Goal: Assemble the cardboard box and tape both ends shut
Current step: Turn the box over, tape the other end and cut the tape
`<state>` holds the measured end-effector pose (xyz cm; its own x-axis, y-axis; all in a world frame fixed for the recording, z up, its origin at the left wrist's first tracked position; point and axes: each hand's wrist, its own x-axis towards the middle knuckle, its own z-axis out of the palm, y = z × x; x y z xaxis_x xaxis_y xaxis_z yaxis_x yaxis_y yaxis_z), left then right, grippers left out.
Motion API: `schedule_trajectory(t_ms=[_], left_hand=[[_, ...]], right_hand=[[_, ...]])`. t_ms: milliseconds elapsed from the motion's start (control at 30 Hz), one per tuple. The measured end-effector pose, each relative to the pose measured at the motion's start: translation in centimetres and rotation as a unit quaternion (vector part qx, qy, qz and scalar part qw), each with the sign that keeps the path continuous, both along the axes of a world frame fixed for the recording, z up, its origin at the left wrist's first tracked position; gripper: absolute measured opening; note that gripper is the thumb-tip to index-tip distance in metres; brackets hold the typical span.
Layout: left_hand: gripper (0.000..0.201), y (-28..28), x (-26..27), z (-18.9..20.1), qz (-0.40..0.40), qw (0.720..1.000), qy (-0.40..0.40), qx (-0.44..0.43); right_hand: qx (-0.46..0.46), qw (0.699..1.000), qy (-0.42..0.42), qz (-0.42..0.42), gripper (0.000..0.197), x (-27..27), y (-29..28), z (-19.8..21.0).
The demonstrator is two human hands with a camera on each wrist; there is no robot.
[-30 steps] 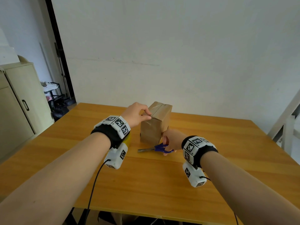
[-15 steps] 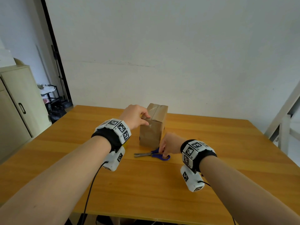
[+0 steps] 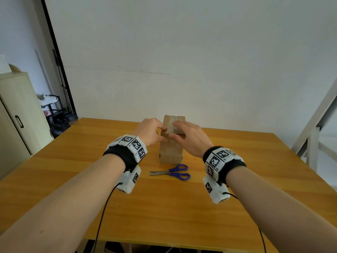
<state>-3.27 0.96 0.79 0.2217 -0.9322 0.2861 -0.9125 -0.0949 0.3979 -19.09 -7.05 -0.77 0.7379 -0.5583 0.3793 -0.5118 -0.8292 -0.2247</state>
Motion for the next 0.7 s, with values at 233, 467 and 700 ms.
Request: schedule_trajectory(t_ms=[233,467,700], left_hand=[[0.044,-0.1,0.1,0.3,-0.033,0.999,0.003,0.013],[0.04,-0.5,0.4,0.2,-0.024,0.999,0.017,0.014],[0.042,-0.6,0.4,-0.2,-0.003,1.0,0.007,0.004]], right_hand=[[0.095,0.994,0.047,-0.003,0.047,2.1,-1.1,0.4],[0.126,0.987,0.1,-0.027,0.047,3.8,-1.7,2.1],[0.165,0.977,0.131,0.016,0.059,2.3,-1.4,2.9]])
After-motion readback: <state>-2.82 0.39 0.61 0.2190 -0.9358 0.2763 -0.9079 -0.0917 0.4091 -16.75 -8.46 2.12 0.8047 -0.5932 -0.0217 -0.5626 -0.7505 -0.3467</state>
